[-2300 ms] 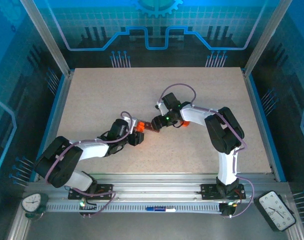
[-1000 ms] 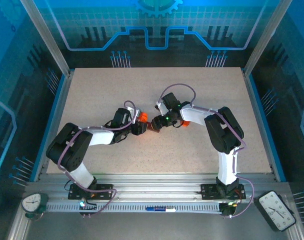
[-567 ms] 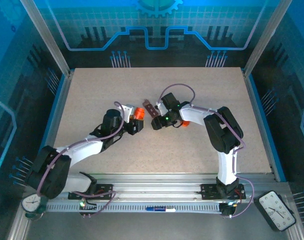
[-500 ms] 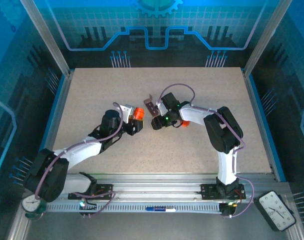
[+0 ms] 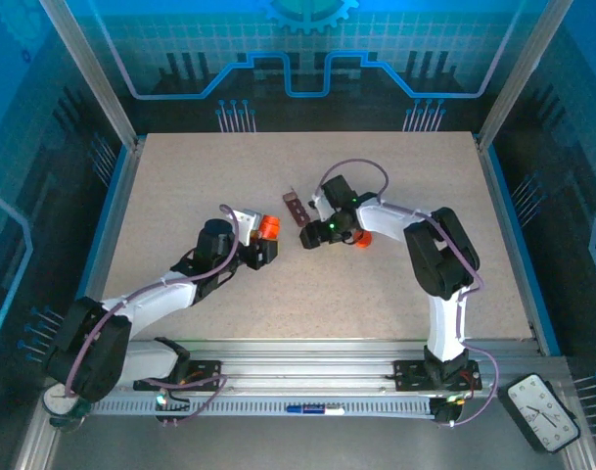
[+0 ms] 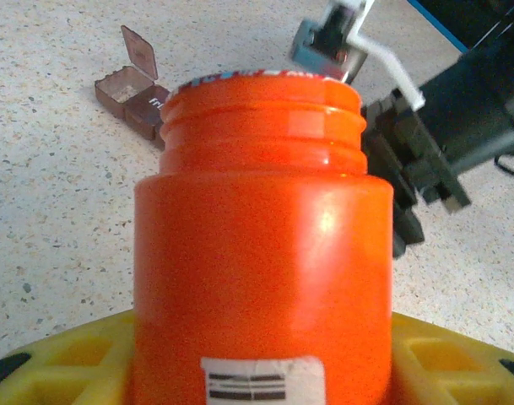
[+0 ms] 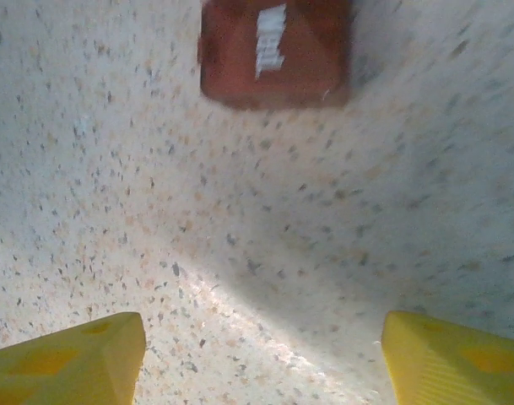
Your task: Sort the pills into containers
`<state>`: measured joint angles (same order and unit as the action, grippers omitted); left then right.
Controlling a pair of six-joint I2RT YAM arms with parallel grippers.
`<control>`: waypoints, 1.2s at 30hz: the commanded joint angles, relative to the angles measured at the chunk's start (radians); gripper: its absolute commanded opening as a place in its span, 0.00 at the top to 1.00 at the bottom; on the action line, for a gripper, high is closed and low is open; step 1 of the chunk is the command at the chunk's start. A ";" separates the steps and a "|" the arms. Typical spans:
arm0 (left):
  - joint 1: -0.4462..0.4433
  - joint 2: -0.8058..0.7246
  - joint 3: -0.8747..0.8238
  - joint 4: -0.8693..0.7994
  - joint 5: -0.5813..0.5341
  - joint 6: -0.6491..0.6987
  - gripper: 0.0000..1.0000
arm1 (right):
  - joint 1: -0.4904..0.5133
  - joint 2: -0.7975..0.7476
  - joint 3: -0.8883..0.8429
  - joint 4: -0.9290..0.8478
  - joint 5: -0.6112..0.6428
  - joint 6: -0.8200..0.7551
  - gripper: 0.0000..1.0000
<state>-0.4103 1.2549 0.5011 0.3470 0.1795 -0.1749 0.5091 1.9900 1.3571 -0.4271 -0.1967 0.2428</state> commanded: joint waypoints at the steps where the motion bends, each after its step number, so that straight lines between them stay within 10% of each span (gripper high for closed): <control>1: 0.008 0.017 0.022 0.045 -0.014 0.012 1.00 | -0.014 0.026 0.120 -0.057 0.039 -0.027 0.22; 24: 0.105 0.001 0.103 0.052 -0.032 -0.027 1.00 | 0.041 0.382 0.576 -0.217 0.144 -0.142 0.18; 36: 0.116 -0.048 0.099 0.021 -0.025 -0.036 1.00 | 0.075 0.379 0.547 -0.211 0.184 -0.191 0.56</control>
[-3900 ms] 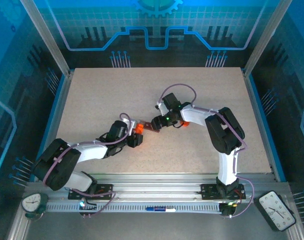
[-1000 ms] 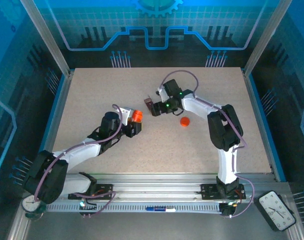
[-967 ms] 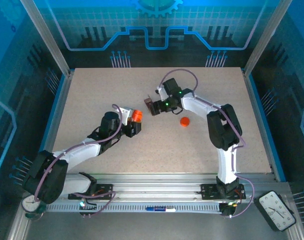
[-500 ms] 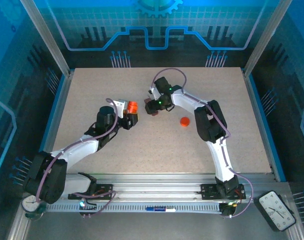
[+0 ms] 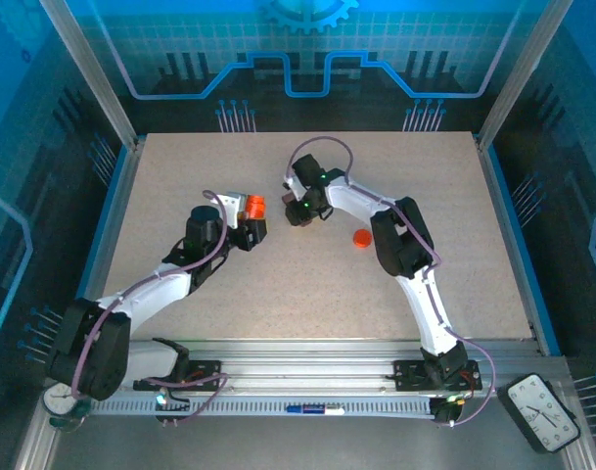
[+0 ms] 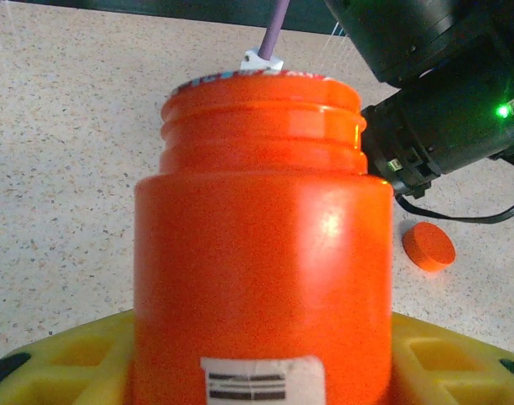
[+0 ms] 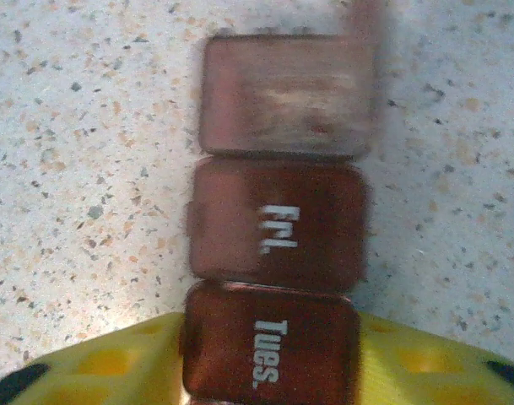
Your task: Sort the pills into containers
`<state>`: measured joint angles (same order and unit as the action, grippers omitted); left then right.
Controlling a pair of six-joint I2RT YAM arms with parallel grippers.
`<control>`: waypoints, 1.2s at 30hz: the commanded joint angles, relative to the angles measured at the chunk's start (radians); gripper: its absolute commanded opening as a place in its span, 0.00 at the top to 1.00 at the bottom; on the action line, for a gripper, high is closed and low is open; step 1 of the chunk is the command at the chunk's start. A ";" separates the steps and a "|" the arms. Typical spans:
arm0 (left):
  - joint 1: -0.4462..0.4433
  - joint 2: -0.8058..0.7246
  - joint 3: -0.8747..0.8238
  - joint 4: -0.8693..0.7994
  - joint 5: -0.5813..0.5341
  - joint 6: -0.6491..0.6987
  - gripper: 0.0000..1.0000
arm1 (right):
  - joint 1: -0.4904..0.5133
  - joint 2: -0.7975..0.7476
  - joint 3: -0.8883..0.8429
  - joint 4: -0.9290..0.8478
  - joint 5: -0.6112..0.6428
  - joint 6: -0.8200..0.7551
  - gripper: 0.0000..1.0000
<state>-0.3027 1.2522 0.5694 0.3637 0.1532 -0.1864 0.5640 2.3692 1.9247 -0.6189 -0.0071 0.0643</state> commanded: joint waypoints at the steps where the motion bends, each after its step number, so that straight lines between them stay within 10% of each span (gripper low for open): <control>1: 0.010 -0.054 0.028 -0.001 0.003 -0.024 1.00 | 0.023 -0.022 -0.045 -0.008 -0.012 -0.012 0.59; 13: 0.010 -0.171 -0.028 -0.076 0.010 -0.017 1.00 | 0.082 -0.385 -0.526 0.173 -0.239 -0.075 0.61; 27: 0.010 -0.214 -0.072 -0.124 0.049 -0.049 1.00 | 0.114 -0.425 -0.658 0.104 -0.089 -0.152 0.58; 36: 0.004 -0.207 -0.078 -0.157 0.088 -0.091 1.00 | 0.063 -0.479 -0.695 0.118 -0.176 -0.060 0.26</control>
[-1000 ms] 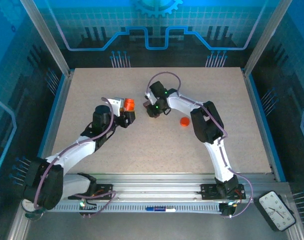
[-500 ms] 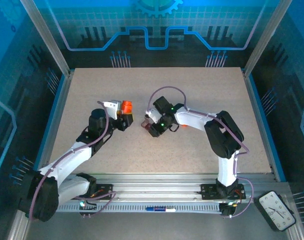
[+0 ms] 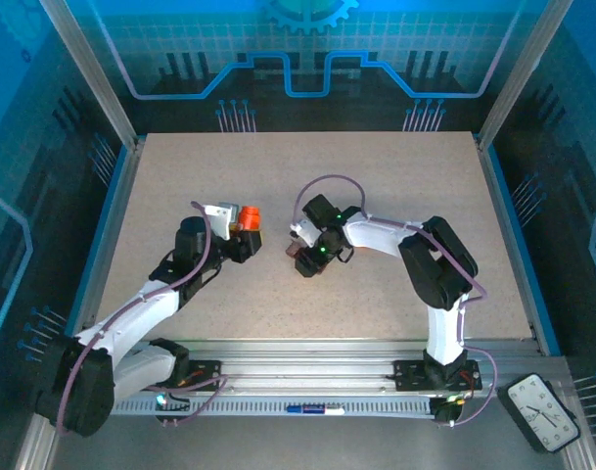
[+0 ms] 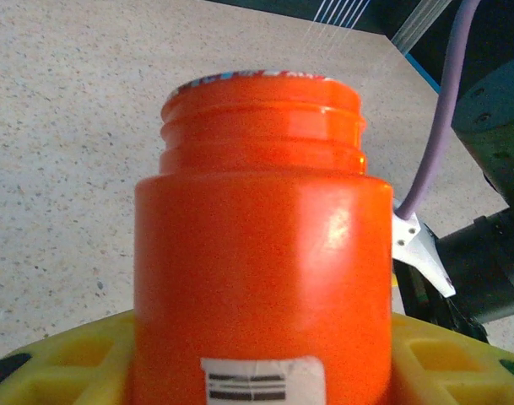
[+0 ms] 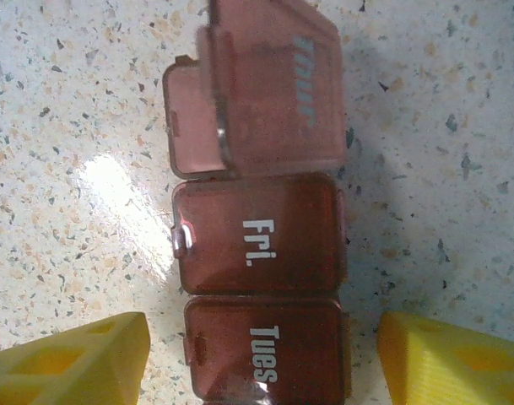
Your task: Sort the pills into containers
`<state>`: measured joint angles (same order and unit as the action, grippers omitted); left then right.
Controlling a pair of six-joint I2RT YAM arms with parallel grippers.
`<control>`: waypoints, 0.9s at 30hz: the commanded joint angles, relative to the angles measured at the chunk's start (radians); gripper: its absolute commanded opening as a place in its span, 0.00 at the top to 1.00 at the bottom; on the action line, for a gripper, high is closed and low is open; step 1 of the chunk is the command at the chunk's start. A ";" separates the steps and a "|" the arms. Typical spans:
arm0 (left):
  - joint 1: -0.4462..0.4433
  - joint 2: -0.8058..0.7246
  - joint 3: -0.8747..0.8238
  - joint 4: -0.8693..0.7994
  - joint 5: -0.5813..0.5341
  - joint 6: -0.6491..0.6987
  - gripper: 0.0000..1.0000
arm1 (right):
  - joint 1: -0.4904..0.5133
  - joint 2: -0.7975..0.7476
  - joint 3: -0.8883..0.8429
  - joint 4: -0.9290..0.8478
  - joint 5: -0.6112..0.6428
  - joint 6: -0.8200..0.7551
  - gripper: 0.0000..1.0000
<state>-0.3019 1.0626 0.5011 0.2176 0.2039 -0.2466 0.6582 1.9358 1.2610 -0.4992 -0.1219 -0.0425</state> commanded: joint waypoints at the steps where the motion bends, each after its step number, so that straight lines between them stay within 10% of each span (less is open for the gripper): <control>1: 0.000 -0.016 -0.011 -0.016 0.040 -0.034 1.00 | -0.045 -0.070 -0.048 0.012 -0.096 0.070 0.26; 8: -0.064 -0.015 -0.037 -0.044 0.014 -0.023 1.00 | -0.138 -0.174 -0.159 0.117 -0.255 0.205 0.26; 27: -0.157 0.161 -0.002 -0.104 -0.008 0.028 1.00 | -0.144 -0.084 -0.149 0.097 -0.141 0.249 0.31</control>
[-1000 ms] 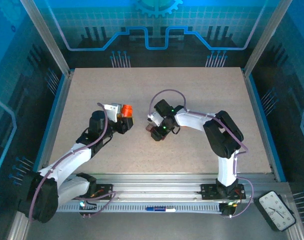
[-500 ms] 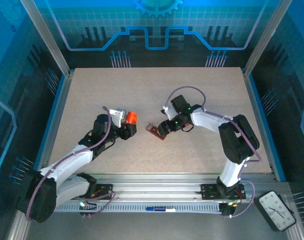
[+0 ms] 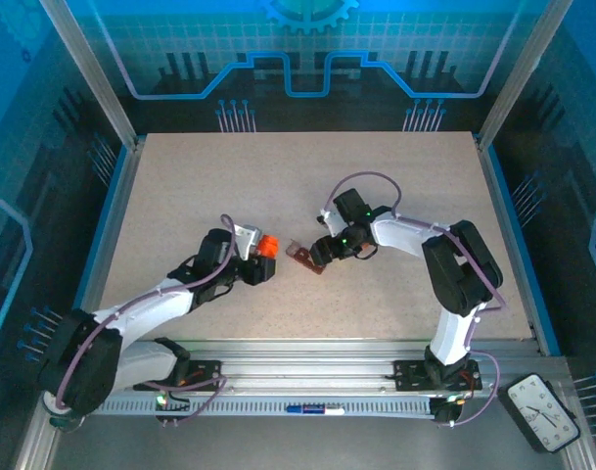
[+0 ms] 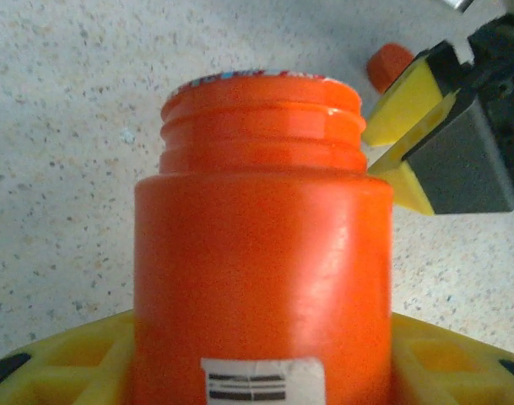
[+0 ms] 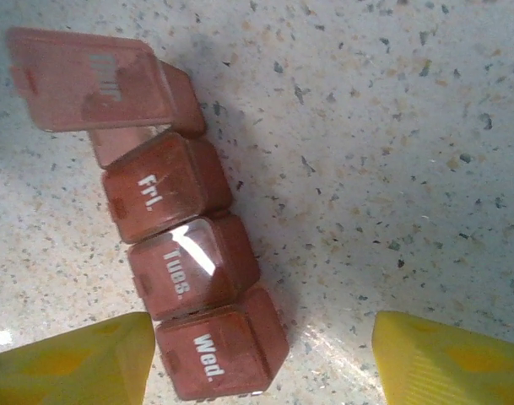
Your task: Sort the pills into containers
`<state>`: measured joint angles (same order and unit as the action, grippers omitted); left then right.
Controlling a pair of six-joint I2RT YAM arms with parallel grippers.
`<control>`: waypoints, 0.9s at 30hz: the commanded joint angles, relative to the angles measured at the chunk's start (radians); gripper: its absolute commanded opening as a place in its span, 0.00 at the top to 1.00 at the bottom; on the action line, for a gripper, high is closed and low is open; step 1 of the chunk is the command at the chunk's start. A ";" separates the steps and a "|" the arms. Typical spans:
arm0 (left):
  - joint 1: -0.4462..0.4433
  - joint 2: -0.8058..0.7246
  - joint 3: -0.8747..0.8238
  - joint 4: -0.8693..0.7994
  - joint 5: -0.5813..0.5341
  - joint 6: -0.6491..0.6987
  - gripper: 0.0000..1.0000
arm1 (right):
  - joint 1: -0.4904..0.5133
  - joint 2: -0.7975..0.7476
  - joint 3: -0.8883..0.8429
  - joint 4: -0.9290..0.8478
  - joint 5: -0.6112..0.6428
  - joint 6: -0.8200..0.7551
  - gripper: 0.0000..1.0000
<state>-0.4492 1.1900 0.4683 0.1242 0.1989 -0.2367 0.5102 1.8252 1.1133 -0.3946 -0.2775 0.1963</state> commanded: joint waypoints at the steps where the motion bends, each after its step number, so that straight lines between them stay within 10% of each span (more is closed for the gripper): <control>1: -0.013 0.048 0.037 -0.014 0.000 0.019 1.00 | 0.007 0.030 0.000 -0.008 0.022 0.009 0.31; 27: -0.049 0.329 0.277 -0.240 0.053 0.088 1.00 | 0.022 0.074 -0.047 0.000 0.066 0.051 0.36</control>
<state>-0.4919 1.5059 0.7025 -0.0628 0.2253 -0.1780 0.5121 1.8526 1.1049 -0.3759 -0.2504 0.2329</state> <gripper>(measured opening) 0.526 0.643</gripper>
